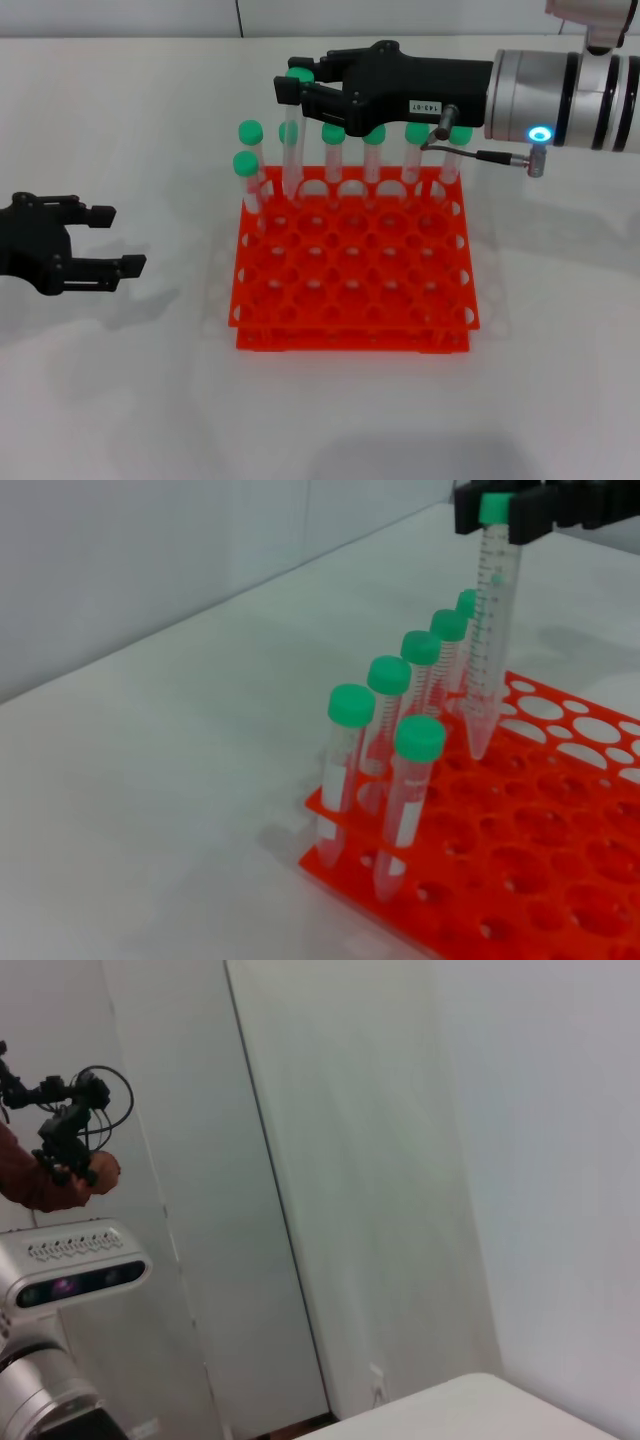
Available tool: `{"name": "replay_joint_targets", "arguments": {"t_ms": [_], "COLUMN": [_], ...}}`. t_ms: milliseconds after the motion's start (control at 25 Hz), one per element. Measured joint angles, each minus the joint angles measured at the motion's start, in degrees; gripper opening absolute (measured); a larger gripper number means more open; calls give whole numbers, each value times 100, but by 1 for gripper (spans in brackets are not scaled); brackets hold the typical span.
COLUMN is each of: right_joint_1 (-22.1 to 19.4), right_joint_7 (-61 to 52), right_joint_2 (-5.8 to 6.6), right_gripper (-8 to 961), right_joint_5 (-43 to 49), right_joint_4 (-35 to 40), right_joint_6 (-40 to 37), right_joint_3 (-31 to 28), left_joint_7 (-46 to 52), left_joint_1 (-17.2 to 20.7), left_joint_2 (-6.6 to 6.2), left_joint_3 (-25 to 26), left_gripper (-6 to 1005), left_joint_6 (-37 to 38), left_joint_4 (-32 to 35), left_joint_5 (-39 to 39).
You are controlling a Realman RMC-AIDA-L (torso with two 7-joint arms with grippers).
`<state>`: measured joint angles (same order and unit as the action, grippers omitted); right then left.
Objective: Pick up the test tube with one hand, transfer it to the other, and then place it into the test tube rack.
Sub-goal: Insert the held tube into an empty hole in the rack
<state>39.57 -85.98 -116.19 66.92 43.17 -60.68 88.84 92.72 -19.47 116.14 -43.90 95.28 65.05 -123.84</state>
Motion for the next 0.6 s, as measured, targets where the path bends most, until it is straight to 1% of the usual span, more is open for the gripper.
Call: {"name": "replay_joint_targets", "arguments": {"t_ms": [360, 600], "right_joint_1": [-33, -20], "right_joint_7": [450, 768], "right_joint_2": [1, 0], "right_gripper": [267, 267], "right_joint_5": [-527, -906], "right_joint_4": [-345, -564], "right_joint_6": [118, 209], "right_joint_3": [145, 353], "left_joint_7": [-11, -40], "left_joint_1": [4, -28], "left_joint_2": [-1, -3], "left_joint_3": [-1, 0], "left_gripper": [764, 764], "left_joint_6": [-41, -62], "left_joint_4": [-51, -74], "left_joint_5": [1, 1]}}
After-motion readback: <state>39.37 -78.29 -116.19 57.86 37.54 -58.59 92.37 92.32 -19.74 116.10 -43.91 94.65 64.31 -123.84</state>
